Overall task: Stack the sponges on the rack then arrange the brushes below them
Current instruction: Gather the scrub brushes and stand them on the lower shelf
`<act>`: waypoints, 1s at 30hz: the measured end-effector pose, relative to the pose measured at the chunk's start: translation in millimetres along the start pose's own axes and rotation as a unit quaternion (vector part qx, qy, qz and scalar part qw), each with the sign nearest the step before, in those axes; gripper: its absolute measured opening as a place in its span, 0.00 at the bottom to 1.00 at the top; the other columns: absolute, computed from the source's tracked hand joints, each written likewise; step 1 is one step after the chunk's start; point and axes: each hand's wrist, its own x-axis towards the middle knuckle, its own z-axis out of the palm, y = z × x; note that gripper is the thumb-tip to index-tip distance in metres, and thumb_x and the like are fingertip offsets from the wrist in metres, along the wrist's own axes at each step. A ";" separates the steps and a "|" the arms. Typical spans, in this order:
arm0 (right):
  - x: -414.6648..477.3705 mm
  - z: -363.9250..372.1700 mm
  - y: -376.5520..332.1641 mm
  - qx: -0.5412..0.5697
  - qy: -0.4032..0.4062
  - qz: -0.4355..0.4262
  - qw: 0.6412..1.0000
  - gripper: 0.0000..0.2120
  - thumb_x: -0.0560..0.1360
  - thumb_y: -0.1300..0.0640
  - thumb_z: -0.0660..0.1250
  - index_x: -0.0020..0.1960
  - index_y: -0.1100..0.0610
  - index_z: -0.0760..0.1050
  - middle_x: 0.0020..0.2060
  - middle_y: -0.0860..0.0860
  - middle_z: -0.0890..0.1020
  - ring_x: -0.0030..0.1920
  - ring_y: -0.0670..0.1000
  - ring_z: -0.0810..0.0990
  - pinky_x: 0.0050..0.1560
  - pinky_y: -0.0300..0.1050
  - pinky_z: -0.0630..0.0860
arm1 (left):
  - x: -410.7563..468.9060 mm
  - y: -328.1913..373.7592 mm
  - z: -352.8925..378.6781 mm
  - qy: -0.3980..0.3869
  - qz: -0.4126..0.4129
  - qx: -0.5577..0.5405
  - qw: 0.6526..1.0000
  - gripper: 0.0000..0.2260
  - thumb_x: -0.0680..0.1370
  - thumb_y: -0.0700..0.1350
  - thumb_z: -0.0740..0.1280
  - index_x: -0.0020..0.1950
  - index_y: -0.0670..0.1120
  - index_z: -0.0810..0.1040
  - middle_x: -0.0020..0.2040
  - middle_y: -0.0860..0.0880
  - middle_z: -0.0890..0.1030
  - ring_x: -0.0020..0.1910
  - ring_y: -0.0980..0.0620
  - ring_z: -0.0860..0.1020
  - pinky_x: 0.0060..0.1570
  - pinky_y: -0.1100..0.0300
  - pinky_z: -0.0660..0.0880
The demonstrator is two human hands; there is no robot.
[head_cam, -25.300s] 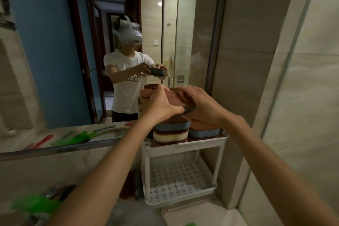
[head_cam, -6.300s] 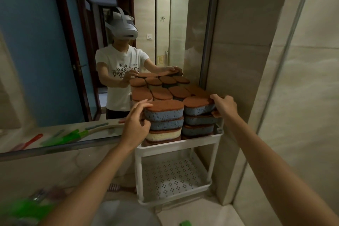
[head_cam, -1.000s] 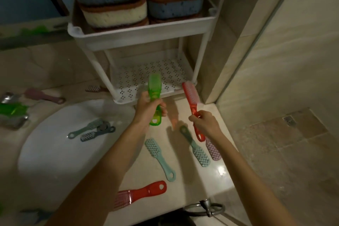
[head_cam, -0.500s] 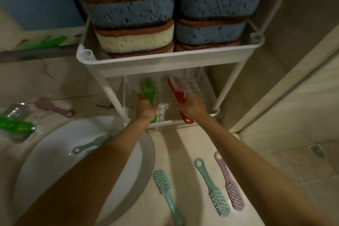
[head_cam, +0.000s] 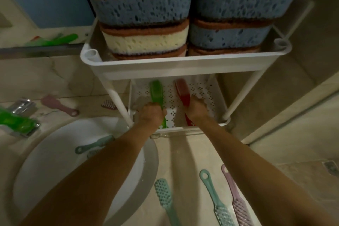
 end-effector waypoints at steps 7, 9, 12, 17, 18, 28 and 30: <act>4.5 13.5 0.0 -0.011 0.012 -0.003 1.000 0.15 0.78 0.65 0.55 0.64 0.67 0.64 0.59 0.64 0.75 0.58 0.63 0.77 0.56 0.53 0.74 | 1.7 -14.2 -10.8 -0.041 -0.082 -0.049 0.995 0.16 0.81 0.46 0.57 0.61 0.36 0.74 0.62 0.37 0.76 0.62 0.40 0.74 0.59 0.51 0.71; 2.7 16.4 -2.3 -0.010 0.013 -0.004 1.000 0.16 0.79 0.64 0.56 0.65 0.67 0.64 0.60 0.65 0.74 0.59 0.63 0.76 0.58 0.53 0.73 | 2.7 -16.3 -16.9 -0.047 -0.085 -0.047 0.994 0.16 0.81 0.44 0.57 0.65 0.36 0.71 0.65 0.37 0.73 0.64 0.40 0.72 0.62 0.52 0.69; 1.8 20.6 -3.8 -0.014 0.021 -0.015 1.000 0.18 0.79 0.63 0.55 0.68 0.66 0.63 0.60 0.65 0.73 0.59 0.63 0.75 0.58 0.53 0.72 | 2.6 -14.7 -22.7 -0.077 -0.087 -0.016 0.993 0.13 0.81 0.40 0.55 0.63 0.37 0.71 0.63 0.38 0.74 0.63 0.41 0.74 0.63 0.51 0.72; 3.0 24.9 -5.6 -0.014 0.012 -0.038 0.999 0.15 0.78 0.66 0.56 0.64 0.67 0.66 0.57 0.65 0.78 0.56 0.62 0.79 0.54 0.52 0.74 | 3.7 -15.2 -27.2 -0.089 -0.090 -0.003 0.992 0.13 0.81 0.37 0.54 0.63 0.36 0.70 0.64 0.38 0.73 0.64 0.42 0.73 0.65 0.52 0.70; 2.3 25.2 -8.0 -0.013 0.006 -0.044 0.999 0.15 0.78 0.66 0.56 0.64 0.68 0.66 0.56 0.66 0.78 0.56 0.62 0.79 0.53 0.52 0.74 | 3.6 -15.3 -27.2 -0.087 -0.086 0.002 0.993 0.13 0.81 0.37 0.53 0.63 0.36 0.70 0.64 0.38 0.73 0.64 0.42 0.72 0.66 0.52 0.69; 3.1 41.2 -37.3 -0.035 -0.033 -0.144 0.988 0.12 0.78 0.66 0.56 0.59 0.65 0.70 0.54 0.64 0.80 0.53 0.62 0.80 0.51 0.49 0.74 | -10.4 -6.6 -28.4 -0.032 -0.019 0.031 0.999 0.13 0.81 0.36 0.55 0.61 0.36 0.74 0.62 0.39 0.76 0.62 0.42 0.75 0.62 0.52 0.73; 3.0 44.3 -43.6 -0.019 -0.052 -0.161 0.985 0.09 0.78 0.65 0.56 0.56 0.63 0.71 0.52 0.64 0.81 0.52 0.62 0.80 0.50 0.49 0.74 | -15.6 -5.3 -29.6 -0.012 -0.015 0.037 0.999 0.13 0.80 0.36 0.55 0.59 0.37 0.76 0.60 0.39 0.78 0.60 0.42 0.76 0.60 0.52 0.74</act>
